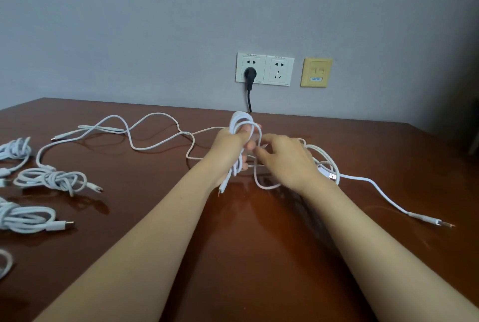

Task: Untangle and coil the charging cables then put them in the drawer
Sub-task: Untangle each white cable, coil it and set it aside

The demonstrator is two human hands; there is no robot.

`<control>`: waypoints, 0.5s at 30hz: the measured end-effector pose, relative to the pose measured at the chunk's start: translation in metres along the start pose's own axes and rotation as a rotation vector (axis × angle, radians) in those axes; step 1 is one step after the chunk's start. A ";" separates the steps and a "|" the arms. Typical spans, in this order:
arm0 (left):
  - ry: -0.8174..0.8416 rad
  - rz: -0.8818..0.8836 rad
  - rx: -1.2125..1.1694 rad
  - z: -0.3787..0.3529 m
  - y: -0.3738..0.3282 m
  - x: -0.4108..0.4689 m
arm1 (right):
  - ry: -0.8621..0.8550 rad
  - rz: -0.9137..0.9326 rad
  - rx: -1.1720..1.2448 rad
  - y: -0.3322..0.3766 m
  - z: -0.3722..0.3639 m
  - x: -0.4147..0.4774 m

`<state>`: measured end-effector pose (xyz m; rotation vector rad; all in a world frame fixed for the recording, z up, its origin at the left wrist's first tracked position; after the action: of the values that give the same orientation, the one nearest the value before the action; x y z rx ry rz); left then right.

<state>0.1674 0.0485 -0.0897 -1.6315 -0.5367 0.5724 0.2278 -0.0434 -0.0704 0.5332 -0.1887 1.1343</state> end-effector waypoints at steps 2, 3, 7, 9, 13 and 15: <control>0.068 -0.073 0.097 -0.007 -0.001 -0.002 | -0.038 -0.036 0.099 -0.003 0.002 0.000; 0.078 -0.095 0.144 -0.010 -0.002 -0.004 | -0.061 -0.049 0.179 -0.006 0.003 0.001; 0.033 -0.173 0.292 -0.014 -0.006 -0.009 | -0.113 -0.088 0.329 -0.016 0.004 0.001; -0.019 -0.226 0.372 -0.014 -0.011 -0.012 | -0.135 -0.105 0.350 -0.018 0.003 0.001; -0.103 -0.287 0.469 -0.013 -0.018 -0.017 | -0.169 -0.079 0.390 -0.016 0.006 0.002; -0.128 -0.301 0.491 -0.016 -0.020 -0.020 | -0.186 -0.054 0.358 -0.015 0.008 0.000</control>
<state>0.1616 0.0264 -0.0664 -1.0323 -0.6624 0.5342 0.2423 -0.0516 -0.0681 0.9584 -0.1307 1.0706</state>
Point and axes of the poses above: each hand's wrist, its own x-axis towards the middle knuckle, its own z-axis out of the back of the hand, y = z × x, the point moved 5 cm from there along x, towards the middle knuckle, and after that the axes turned 8 degrees about z, right-handed, at the moved point
